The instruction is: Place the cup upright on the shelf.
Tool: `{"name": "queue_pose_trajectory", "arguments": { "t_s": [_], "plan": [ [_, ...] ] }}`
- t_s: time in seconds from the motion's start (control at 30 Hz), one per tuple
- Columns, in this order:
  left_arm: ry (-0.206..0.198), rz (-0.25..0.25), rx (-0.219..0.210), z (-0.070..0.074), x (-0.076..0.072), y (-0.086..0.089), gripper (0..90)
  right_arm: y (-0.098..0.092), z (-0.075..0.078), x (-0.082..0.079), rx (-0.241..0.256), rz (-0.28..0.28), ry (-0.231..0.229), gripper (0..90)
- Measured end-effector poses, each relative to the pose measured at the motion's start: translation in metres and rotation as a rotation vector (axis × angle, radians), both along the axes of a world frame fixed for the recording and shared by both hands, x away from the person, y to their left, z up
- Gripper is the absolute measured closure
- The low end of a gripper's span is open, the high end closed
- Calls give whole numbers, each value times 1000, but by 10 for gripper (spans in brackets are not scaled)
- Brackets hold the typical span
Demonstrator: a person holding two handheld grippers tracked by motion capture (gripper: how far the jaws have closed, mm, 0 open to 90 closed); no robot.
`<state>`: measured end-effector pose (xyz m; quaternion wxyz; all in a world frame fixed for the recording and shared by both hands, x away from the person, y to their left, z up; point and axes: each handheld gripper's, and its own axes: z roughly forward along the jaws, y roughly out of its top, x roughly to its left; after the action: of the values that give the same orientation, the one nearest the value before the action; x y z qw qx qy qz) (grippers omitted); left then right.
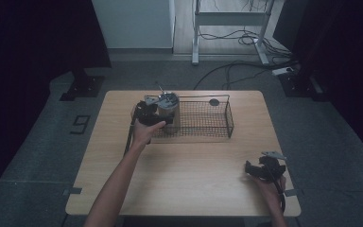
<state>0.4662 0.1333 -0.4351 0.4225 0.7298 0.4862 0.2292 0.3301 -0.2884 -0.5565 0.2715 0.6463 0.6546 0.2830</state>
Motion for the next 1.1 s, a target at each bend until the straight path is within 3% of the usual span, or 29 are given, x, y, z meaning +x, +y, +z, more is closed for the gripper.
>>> {"name": "queue_pose_trajectory", "arguments": {
  "t_s": [0.5, 0.83, 1.1],
  "plan": [
    [-34, -27, -13, 5, -30, 15, 21, 0, 0, 0, 0, 0, -1, 27],
    [-56, -64, -9, 1, -75, 30, 28, 0, 0, 0, 1, -2, 2, 27],
    [-47, -80, 1, -19, -109, 42, 32, 0, 0, 0, 1, -2, 2, 27]
  ]
}}
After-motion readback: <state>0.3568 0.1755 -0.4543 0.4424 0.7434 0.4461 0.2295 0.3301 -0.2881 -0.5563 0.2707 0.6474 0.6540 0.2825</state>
